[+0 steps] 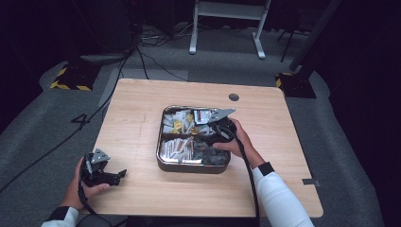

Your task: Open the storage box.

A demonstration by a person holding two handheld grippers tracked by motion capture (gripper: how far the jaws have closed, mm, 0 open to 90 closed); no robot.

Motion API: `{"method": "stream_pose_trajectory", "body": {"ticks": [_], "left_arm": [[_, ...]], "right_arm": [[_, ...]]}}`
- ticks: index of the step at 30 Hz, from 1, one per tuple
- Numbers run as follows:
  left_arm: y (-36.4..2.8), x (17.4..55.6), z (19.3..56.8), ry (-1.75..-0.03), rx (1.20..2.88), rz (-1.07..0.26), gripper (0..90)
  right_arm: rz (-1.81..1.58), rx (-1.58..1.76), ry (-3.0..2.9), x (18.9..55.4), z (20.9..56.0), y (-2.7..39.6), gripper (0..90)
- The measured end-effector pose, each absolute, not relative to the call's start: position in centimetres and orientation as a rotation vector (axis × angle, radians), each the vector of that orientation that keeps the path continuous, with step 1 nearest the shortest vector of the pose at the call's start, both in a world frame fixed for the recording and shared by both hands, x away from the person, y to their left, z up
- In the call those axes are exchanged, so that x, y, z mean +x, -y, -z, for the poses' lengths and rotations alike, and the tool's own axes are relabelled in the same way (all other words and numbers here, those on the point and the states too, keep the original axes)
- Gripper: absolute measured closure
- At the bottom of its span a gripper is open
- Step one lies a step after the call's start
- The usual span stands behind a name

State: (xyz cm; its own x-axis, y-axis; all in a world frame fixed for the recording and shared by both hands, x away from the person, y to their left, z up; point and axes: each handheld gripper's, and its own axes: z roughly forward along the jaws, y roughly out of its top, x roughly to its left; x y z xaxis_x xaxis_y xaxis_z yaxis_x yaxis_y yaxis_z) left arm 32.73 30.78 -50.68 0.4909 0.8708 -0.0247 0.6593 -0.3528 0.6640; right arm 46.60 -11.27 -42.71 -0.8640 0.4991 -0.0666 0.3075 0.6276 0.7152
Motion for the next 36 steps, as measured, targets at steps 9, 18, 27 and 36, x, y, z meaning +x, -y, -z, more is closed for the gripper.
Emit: {"method": "stream_pose_trajectory", "body": {"ticks": [9,18,27,36], "left_arm": [[-30.8,32.7,50.7,-1.255,2.123,-0.445,0.3],[-30.8,32.7,50.7,-1.254,2.124,-0.445,0.4],[-30.8,32.7,50.7,-1.250,2.126,-0.447,0.4],[-30.8,32.7,50.7,-1.252,2.124,-0.446,0.4]], "right_arm": [[-1.068,0.662,-2.629,47.5,43.4,9.4,31.9],[-1.090,0.686,-2.641,48.1,43.7,8.3,38.4],[-1.099,0.665,-2.642,48.0,43.6,7.9,59.1],[-1.090,0.672,-2.635,47.8,43.4,7.8,59.4]]}}
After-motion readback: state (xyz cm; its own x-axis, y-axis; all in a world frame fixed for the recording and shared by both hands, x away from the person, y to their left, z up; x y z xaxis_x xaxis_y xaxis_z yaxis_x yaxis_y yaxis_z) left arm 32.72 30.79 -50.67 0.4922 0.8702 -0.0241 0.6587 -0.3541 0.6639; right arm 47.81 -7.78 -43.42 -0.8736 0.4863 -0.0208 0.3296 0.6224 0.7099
